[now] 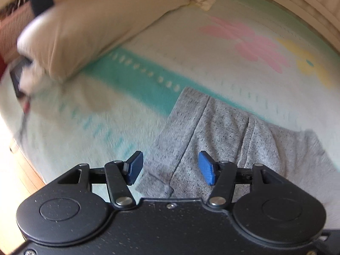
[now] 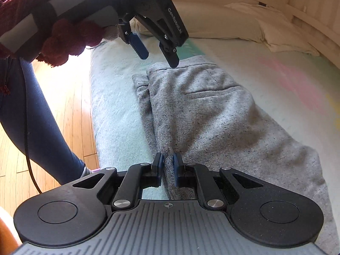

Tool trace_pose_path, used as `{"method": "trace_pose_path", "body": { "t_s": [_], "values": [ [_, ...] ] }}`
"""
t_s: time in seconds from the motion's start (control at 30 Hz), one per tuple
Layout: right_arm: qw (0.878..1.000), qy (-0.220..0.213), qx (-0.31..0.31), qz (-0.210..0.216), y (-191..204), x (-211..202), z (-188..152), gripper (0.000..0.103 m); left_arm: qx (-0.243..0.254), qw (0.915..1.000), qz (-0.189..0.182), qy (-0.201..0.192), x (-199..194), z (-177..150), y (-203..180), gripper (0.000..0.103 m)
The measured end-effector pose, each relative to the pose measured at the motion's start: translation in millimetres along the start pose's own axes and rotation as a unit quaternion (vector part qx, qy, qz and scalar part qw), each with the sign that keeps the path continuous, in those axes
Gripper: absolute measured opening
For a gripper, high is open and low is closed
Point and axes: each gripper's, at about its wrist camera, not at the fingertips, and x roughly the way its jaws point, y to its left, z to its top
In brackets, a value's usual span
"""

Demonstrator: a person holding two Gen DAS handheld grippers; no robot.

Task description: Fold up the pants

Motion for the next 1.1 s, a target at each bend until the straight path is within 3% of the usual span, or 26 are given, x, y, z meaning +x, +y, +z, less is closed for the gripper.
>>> {"method": "trace_pose_path", "body": {
  "t_s": [0.07, 0.17, 0.23, 0.33, 0.4, 0.5, 0.63, 0.77, 0.83, 0.97, 1.03, 1.1],
  "values": [
    [1.000, 0.001, -0.003, -0.002, 0, 5, 1, 0.011, -0.020, 0.9998, 0.002, -0.005, 0, 2, 8, 0.062],
    [1.000, 0.002, -0.001, 0.000, -1, 5, 2, 0.011, -0.029, 0.9991, 0.022, -0.022, 0, 1, 10, 0.073],
    [1.000, 0.002, 0.002, 0.001, -2, 5, 2, 0.011, -0.030, 0.9991, 0.026, -0.011, 6, -1, 9, 0.074],
    [1.000, 0.002, 0.000, 0.000, -1, 4, 2, 0.011, -0.041, 0.9990, -0.004, 0.015, 18, -4, 9, 0.074],
    [1.000, 0.003, -0.001, 0.000, -1, 4, 2, 0.011, -0.039, 0.9991, 0.003, 0.017, 24, -5, 7, 0.074],
    [1.000, 0.002, 0.000, -0.001, -1, 4, 3, 0.011, -0.045, 0.9989, 0.006, 0.003, 25, -3, 6, 0.068],
    [1.000, 0.000, 0.006, 0.002, -3, 2, 3, 0.011, -0.047, 0.9988, -0.005, -0.014, 22, -2, 7, 0.046],
    [1.000, 0.000, 0.013, 0.004, -5, 1, 3, 0.011, -0.031, 0.9992, -0.026, 0.006, 26, -4, -3, 0.044],
    [1.000, -0.001, 0.016, 0.005, -7, 0, 3, 0.011, -0.012, 0.9999, 0.012, 0.002, 29, -4, -8, 0.053],
    [1.000, 0.002, 0.021, 0.008, -9, 1, 3, 0.011, -0.008, 0.9958, 0.081, -0.040, 22, -4, -8, 0.068],
    [1.000, 0.003, 0.022, 0.008, -10, 2, 3, 0.011, 0.004, 0.9971, 0.067, -0.036, 24, -5, -10, 0.071],
    [1.000, 0.004, 0.021, 0.008, -9, 3, 4, 0.011, 0.015, 0.9998, 0.012, -0.006, 30, -7, -14, 0.068]
  ]
}}
